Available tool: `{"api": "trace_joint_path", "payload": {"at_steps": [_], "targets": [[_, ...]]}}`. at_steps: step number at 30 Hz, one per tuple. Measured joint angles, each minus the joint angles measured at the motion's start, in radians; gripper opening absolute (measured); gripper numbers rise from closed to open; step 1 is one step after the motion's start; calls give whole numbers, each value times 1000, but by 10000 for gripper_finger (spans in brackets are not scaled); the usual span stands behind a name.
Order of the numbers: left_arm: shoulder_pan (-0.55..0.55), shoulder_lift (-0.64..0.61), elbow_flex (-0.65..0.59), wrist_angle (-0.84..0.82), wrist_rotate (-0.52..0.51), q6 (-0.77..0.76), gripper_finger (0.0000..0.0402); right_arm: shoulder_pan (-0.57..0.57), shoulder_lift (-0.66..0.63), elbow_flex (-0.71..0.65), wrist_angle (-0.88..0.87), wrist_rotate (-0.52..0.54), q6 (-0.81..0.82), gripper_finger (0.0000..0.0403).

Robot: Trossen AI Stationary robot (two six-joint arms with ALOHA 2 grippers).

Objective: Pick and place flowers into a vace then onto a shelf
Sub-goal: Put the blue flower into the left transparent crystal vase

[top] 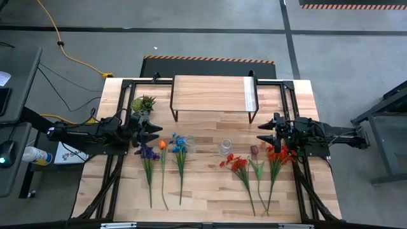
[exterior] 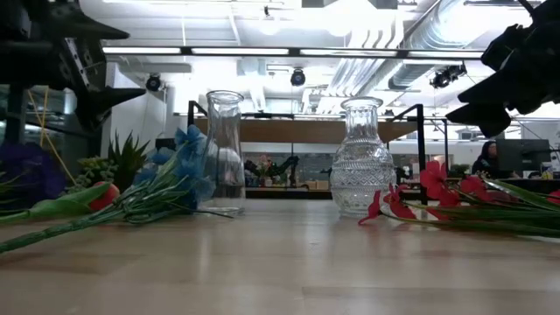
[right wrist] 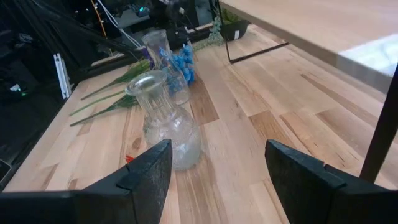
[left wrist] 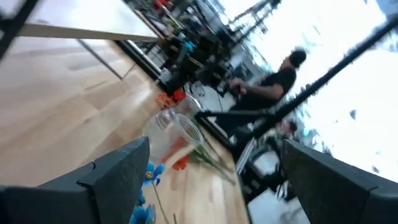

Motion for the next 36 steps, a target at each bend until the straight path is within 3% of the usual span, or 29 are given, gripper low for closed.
{"api": "trace_joint_path", "payload": {"at_steps": [4,15,26,36], "targets": [[0,0,0,37,-66,-83,395,0,0,-2,112,0,1,248],[0,0,104,47,-178,-85,395,0,0,-1,628,-12,1,248],[0,0,225,48,-174,-6,395,1,0,1,957,-11,1,248],[0,0,245,47,-24,-60,395,1,0,1,1045,-14,54,248]]}}
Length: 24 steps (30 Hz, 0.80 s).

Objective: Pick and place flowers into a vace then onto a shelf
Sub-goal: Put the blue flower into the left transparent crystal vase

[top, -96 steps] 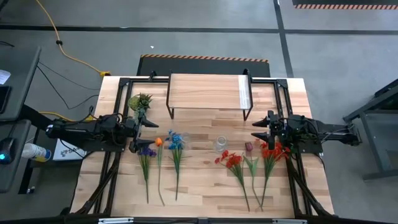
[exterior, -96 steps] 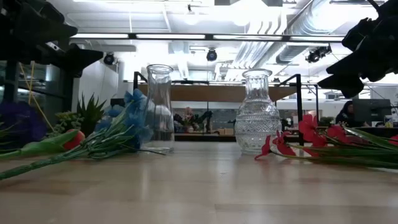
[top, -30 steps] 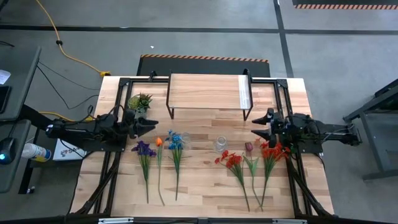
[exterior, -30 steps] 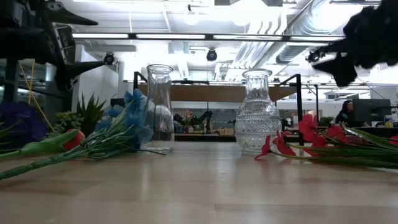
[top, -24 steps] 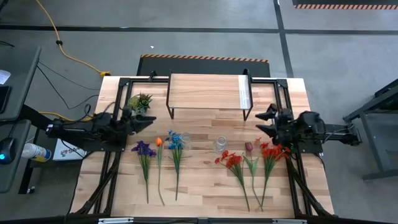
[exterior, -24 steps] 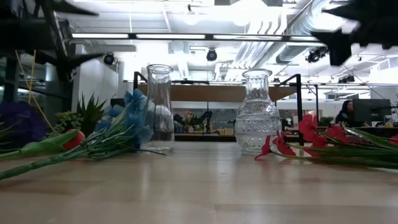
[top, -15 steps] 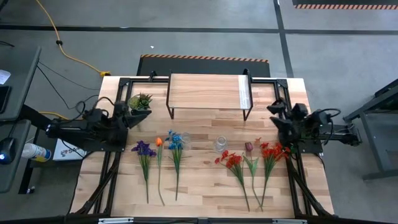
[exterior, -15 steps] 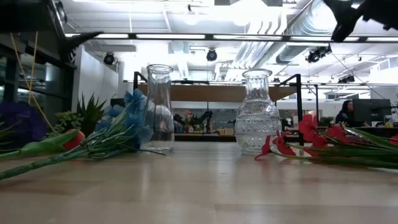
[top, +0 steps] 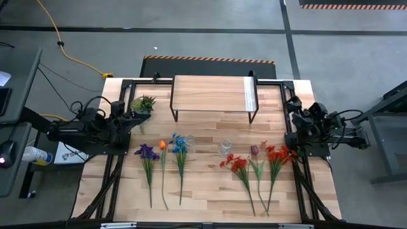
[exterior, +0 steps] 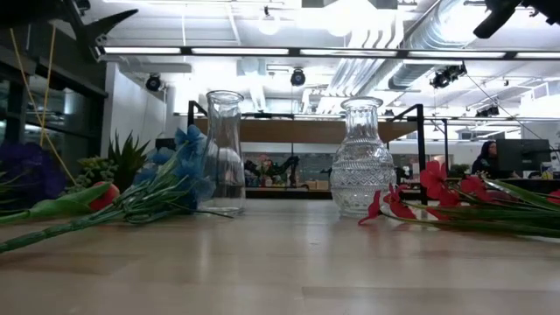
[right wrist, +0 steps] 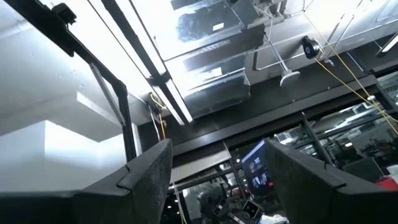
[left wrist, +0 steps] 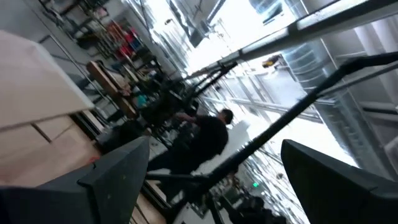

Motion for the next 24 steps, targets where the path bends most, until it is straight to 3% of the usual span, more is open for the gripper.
{"api": "trace_joint_path", "payload": {"at_steps": [8,17,24], "targets": [[0,1,23,-1,22,-2,395,0,0,1,69,7,58,248],[0,0,172,-4,43,82,395,0,0,2,197,4,9,248],[0,0,291,-112,36,150,395,0,37,142,88,-34,-12,248]]}}
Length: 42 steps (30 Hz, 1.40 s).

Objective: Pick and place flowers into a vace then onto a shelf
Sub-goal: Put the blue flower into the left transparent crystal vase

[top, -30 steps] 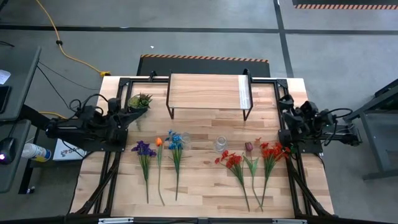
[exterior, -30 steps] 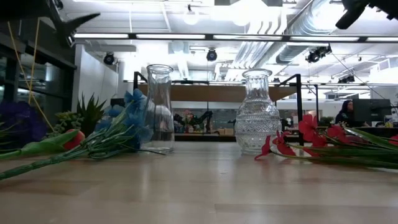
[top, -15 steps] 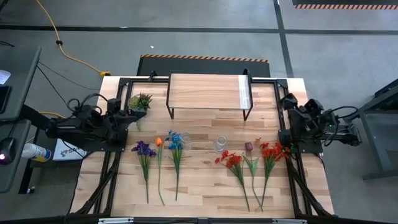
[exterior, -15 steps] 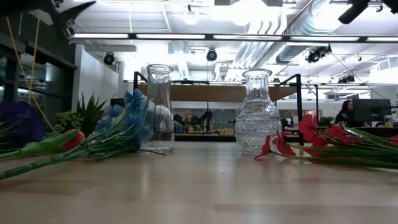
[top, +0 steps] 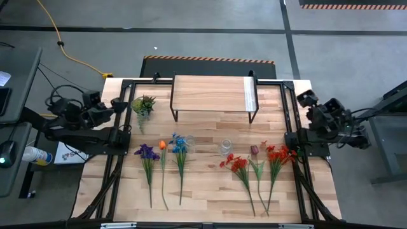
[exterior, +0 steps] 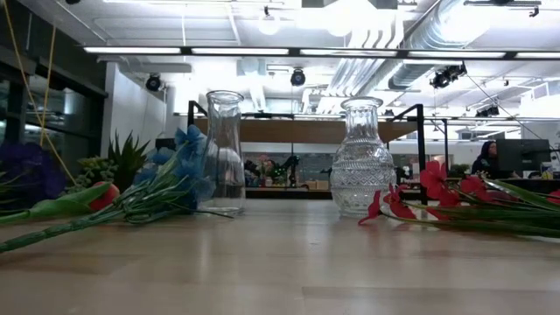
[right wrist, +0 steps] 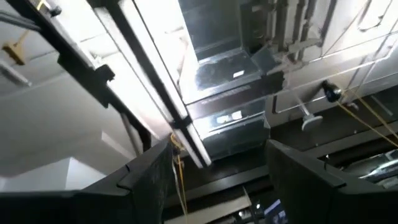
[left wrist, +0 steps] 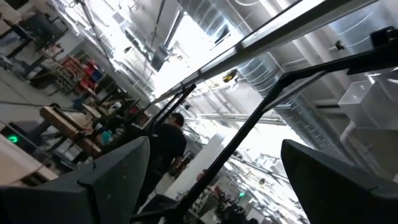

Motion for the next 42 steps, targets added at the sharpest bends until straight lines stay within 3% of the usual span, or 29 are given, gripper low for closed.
{"api": "trace_joint_path", "payload": {"at_steps": [6,18,30,42], "targets": [[0,-1,51,-73,-17,33,395,0,166,256,-239,-94,-19,248],[0,0,52,-93,-31,36,394,70,705,825,-648,-333,56,248],[0,0,52,-110,-33,36,394,264,1127,1306,-1057,-361,34,248],[0,0,52,-155,-66,35,394,409,1423,1614,-1236,-355,0,248]]}}
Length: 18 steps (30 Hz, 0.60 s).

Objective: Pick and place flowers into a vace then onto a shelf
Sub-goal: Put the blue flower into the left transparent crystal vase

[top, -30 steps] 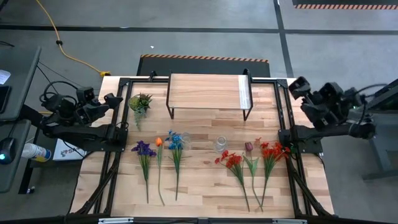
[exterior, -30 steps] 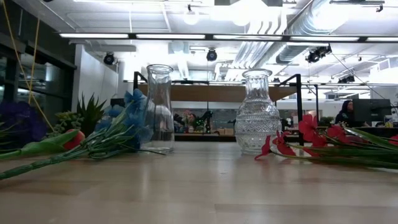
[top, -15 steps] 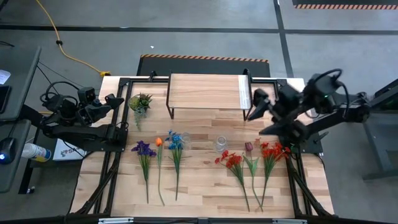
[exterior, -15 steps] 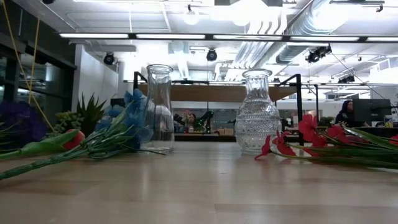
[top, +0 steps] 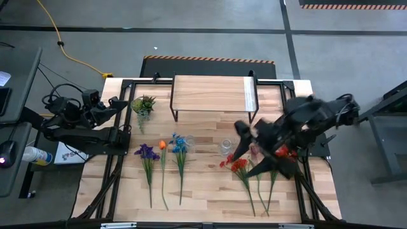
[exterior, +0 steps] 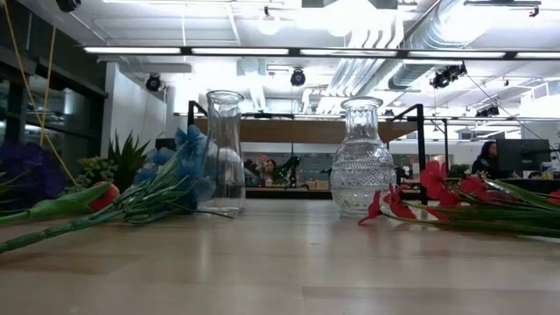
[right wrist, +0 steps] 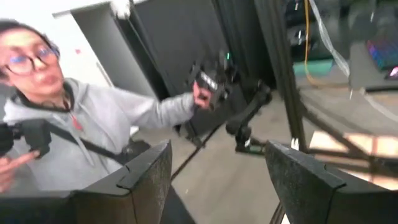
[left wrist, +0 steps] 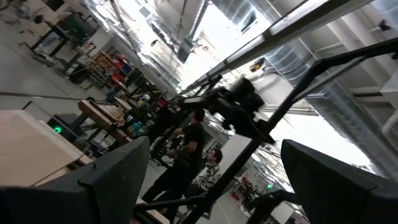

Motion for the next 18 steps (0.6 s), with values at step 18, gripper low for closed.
{"api": "trace_joint_path", "payload": {"at_steps": [18], "targets": [[0,0,0,3,105,-73,394,55,419,267,-35,340,180,248]]}}
